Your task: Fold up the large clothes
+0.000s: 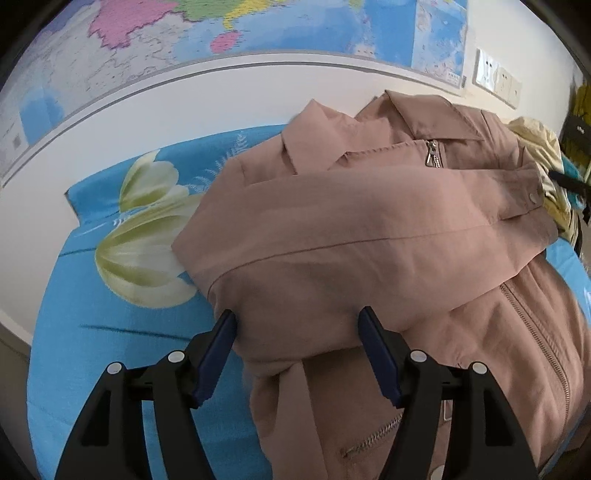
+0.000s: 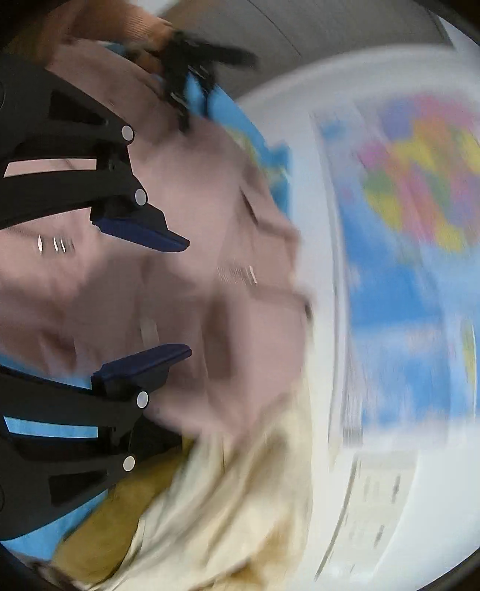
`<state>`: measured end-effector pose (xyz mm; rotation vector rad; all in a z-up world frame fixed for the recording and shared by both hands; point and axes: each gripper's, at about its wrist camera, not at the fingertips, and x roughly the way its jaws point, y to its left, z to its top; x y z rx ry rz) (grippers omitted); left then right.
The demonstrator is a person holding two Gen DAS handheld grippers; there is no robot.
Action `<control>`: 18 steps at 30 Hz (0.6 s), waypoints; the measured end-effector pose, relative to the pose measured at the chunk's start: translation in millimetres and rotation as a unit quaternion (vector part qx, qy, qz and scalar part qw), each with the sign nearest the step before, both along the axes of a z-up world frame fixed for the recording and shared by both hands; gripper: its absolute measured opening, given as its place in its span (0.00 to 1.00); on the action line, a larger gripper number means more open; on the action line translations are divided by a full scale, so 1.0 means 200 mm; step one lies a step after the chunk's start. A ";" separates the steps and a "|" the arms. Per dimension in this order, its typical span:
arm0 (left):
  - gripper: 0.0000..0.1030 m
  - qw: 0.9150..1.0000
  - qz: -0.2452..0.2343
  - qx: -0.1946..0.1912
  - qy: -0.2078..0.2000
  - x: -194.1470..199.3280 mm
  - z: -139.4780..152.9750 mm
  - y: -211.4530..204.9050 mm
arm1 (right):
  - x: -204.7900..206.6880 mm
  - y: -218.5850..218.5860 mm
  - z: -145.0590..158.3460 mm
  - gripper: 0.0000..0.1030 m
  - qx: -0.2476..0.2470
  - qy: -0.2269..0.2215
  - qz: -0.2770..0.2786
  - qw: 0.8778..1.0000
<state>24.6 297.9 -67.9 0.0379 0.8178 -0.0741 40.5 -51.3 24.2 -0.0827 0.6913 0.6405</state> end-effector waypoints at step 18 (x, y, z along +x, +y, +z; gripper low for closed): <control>0.75 0.991 0.026 -0.128 0.037 -0.61 -0.14 0.18 | -0.18 -0.36 -0.25 0.75 0.086 0.166 0.018 0.982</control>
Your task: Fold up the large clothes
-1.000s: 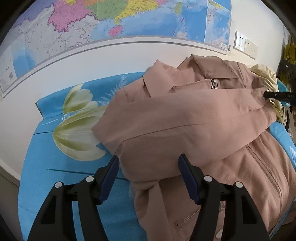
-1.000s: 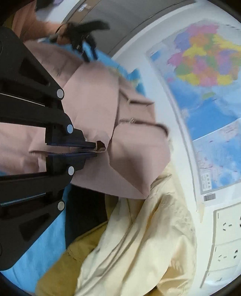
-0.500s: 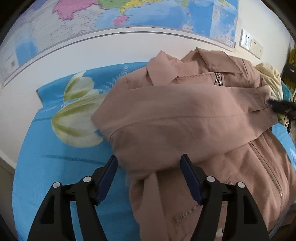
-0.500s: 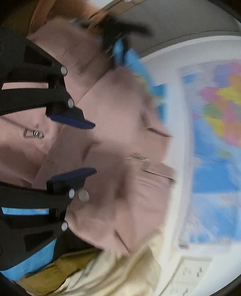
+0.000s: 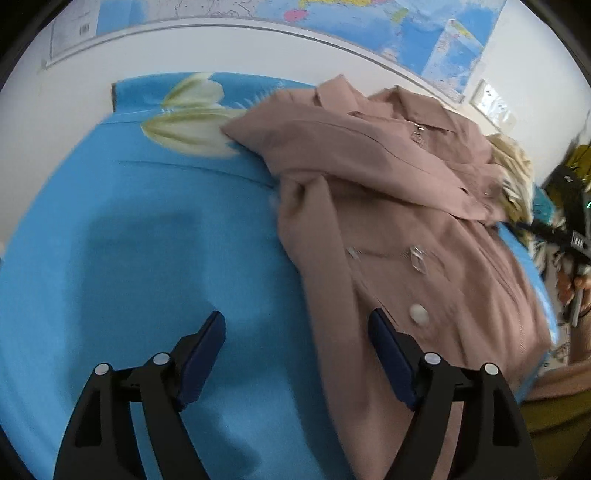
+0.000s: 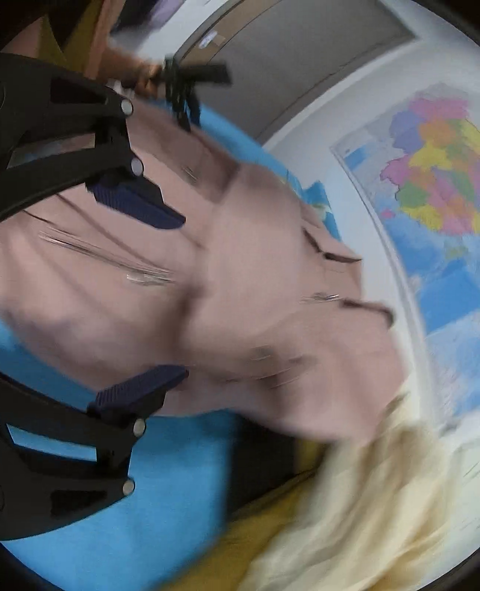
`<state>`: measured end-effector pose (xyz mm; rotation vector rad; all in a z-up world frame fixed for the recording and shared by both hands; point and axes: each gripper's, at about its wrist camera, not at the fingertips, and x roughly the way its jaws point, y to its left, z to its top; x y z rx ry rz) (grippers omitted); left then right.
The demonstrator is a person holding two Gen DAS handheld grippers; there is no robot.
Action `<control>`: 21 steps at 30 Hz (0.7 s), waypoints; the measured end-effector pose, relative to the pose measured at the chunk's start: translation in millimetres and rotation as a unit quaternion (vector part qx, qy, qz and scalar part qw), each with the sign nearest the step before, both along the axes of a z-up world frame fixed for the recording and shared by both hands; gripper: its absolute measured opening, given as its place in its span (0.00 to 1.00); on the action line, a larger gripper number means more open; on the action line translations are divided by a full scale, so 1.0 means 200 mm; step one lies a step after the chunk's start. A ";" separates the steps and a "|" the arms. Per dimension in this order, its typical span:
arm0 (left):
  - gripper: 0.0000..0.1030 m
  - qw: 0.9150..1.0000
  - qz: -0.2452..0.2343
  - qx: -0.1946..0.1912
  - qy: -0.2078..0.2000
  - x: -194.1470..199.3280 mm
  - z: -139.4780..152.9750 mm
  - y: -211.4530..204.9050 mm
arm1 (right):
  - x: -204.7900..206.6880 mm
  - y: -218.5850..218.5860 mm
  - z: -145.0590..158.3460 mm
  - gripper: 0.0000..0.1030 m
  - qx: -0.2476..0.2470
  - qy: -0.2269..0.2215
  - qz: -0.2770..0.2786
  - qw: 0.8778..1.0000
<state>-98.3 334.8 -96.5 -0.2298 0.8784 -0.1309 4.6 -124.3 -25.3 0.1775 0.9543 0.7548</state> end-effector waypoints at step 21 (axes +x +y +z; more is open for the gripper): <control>0.93 0.985 -0.102 -0.140 0.015 -0.20 -0.06 -0.29 | -0.43 0.05 -0.26 0.62 0.081 0.088 0.061 0.991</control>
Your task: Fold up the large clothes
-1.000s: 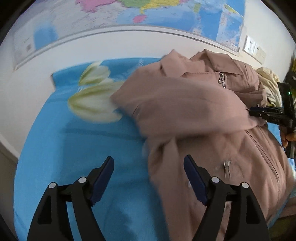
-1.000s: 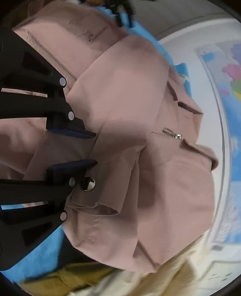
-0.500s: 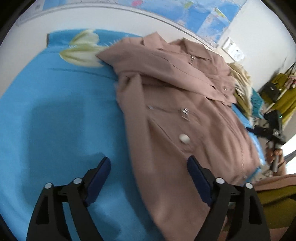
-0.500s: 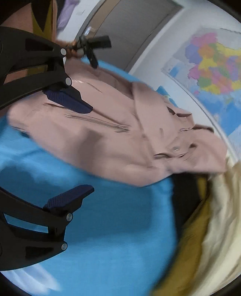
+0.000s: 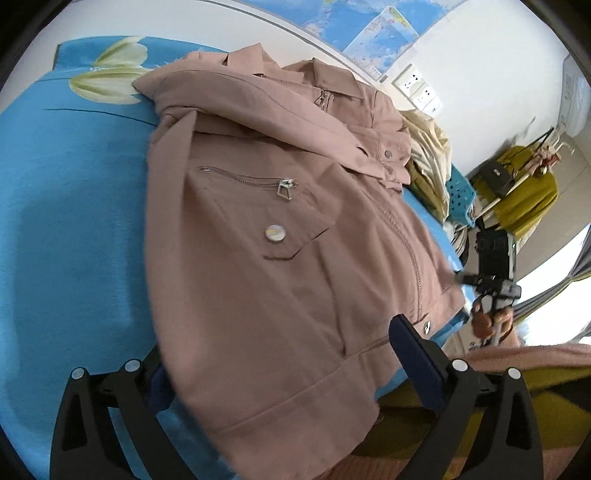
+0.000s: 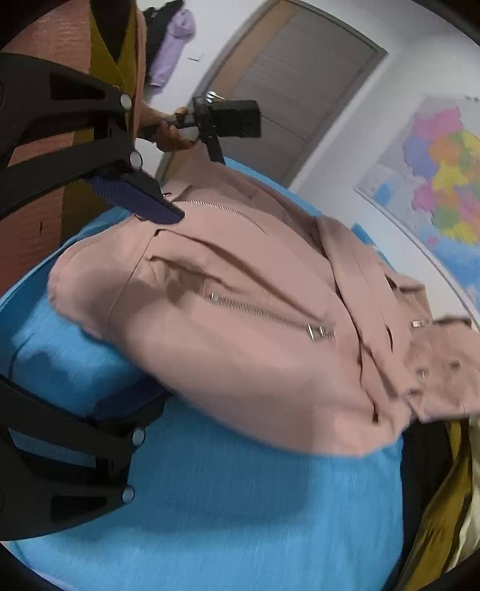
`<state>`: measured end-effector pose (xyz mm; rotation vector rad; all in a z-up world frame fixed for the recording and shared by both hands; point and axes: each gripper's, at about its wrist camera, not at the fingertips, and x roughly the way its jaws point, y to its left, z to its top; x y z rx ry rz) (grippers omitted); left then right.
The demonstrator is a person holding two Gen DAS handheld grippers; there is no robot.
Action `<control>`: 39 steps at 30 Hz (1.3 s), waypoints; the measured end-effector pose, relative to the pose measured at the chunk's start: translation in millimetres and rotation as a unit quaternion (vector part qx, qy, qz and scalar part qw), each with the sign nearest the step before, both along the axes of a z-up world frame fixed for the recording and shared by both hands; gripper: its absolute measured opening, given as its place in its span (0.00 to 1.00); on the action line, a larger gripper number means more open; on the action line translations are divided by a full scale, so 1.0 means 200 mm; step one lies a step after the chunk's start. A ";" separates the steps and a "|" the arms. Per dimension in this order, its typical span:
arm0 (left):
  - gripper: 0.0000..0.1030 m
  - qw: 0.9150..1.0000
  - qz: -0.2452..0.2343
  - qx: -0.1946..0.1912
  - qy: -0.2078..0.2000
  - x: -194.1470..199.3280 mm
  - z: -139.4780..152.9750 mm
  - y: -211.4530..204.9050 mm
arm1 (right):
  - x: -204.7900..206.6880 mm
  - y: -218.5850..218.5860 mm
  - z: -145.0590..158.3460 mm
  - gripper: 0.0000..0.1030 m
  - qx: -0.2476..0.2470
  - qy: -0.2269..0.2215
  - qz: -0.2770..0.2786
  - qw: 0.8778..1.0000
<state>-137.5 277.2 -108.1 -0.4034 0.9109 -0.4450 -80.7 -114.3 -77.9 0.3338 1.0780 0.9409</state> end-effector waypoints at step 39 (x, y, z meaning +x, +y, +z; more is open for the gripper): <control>0.03 0.998 0.044 -0.005 0.037 -0.20 -0.02 0.06 | -0.26 -0.10 -0.03 0.06 0.085 0.070 0.011 0.994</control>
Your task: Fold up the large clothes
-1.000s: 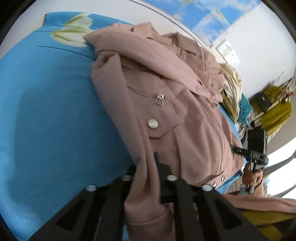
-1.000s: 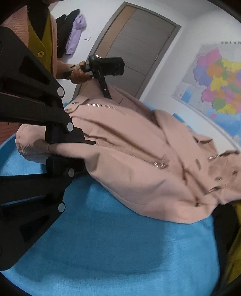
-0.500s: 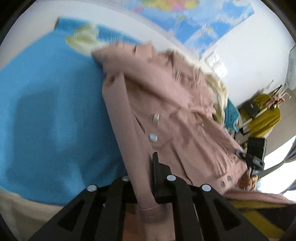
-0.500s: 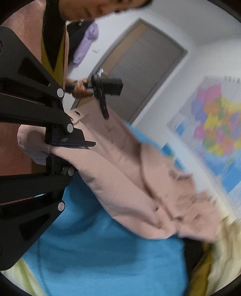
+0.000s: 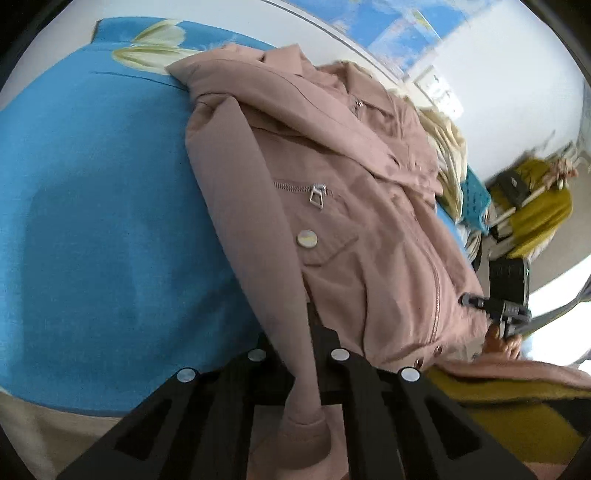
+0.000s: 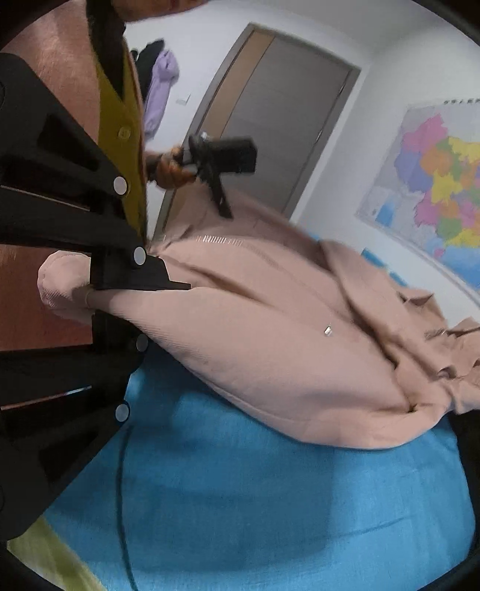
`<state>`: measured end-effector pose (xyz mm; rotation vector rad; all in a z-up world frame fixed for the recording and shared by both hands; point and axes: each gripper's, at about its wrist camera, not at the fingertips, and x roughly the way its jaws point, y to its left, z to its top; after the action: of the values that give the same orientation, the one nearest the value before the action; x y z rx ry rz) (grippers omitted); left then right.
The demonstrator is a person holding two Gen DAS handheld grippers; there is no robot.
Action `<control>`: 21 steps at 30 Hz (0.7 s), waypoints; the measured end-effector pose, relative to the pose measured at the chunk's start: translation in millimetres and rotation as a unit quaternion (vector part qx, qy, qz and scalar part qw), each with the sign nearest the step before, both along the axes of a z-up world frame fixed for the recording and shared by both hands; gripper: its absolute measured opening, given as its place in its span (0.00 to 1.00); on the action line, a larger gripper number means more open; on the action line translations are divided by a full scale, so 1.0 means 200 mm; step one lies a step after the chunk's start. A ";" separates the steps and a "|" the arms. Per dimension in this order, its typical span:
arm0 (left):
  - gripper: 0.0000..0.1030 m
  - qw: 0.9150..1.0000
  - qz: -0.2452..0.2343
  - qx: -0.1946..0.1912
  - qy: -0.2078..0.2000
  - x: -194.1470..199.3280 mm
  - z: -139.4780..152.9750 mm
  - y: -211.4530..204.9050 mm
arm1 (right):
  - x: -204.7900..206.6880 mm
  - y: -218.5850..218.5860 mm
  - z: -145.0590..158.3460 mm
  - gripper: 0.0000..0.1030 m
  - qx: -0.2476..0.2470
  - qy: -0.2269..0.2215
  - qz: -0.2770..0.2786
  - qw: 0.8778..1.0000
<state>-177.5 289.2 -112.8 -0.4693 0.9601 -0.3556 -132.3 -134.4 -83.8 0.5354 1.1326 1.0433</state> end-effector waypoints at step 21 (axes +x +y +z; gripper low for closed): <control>0.02 0.994 0.055 -0.009 -0.094 0.55 0.64 0.27 | 0.67 0.11 0.68 0.06 0.104 -0.115 -0.058 0.986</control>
<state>-68.0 343.3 16.1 -0.4951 0.7456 -0.3029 2.3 -112.2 52.5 0.6206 0.7861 1.0972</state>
